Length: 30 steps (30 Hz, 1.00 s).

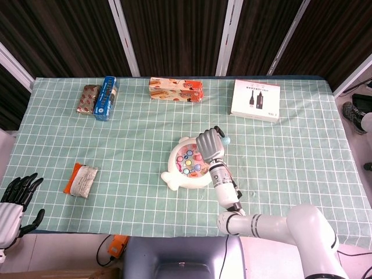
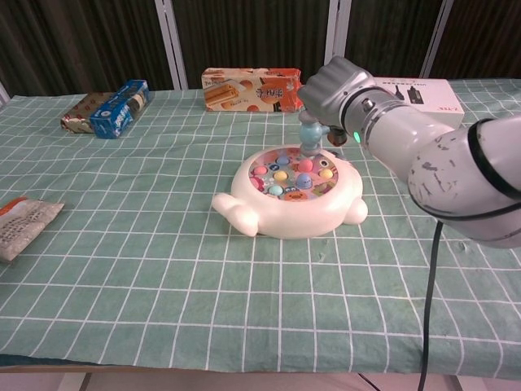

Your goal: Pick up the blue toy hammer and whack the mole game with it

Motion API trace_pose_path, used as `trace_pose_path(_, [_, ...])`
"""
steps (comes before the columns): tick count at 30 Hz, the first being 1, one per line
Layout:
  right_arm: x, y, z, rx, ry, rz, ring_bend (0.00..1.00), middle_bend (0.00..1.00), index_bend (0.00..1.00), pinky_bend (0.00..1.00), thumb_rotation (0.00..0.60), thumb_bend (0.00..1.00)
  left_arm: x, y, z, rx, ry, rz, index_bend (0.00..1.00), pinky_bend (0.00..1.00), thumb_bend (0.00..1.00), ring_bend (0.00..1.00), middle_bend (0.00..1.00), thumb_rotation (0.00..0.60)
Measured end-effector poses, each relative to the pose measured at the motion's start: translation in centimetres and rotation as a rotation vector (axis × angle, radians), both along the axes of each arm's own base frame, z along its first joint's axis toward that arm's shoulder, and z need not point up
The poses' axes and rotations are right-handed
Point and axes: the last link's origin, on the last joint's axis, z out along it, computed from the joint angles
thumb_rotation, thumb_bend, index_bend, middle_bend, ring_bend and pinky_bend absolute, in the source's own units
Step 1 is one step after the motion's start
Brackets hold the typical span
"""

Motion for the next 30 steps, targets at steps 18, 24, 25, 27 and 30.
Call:
trace_pose_path(18, [-3.2,2.5,5.4,-0.034,-0.176,0.063,0.61,0.66,0.96,0.65,0.6,0.54,0.1,-0.2,-0.1,0.001,0.007,-0.006,0.0,0.0,0.42,0.0,0.0,0.6])
trace_pose_path(24, [-8.9,4.4,6.9,-0.026,-0.27,0.003,0.61,0.66,0.96,0.65,0.6,0.54,0.2,-0.1,-0.4,-0.008,0.012,-0.006,0.0,0.0,0.42,0.0,0.0,0.6])
trace_pose_path(25, [-10.1,4.5,7.0,-0.027,-0.279,-0.013,0.61,0.66,0.96,0.65,0.6,0.54,0.2,-0.1,-0.5,-0.01,0.013,-0.005,0.0,0.0,0.42,0.0,0.0,0.6])
trace_pose_path(27, [-11.7,4.5,7.1,-0.031,-0.281,-0.031,0.61,0.66,0.96,0.65,0.6,0.54,0.3,0.0,-0.6,-0.012,0.015,-0.004,0.0,0.0,0.42,0.0,0.0,0.6])
trace_pose_path(30, [-13.9,4.4,7.0,-0.031,-0.284,-0.056,0.61,0.66,0.96,0.65,0.6,0.54,0.3,0.1,-0.7,-0.012,0.019,-0.006,0.0,0.0,0.42,0.0,0.0,0.6])
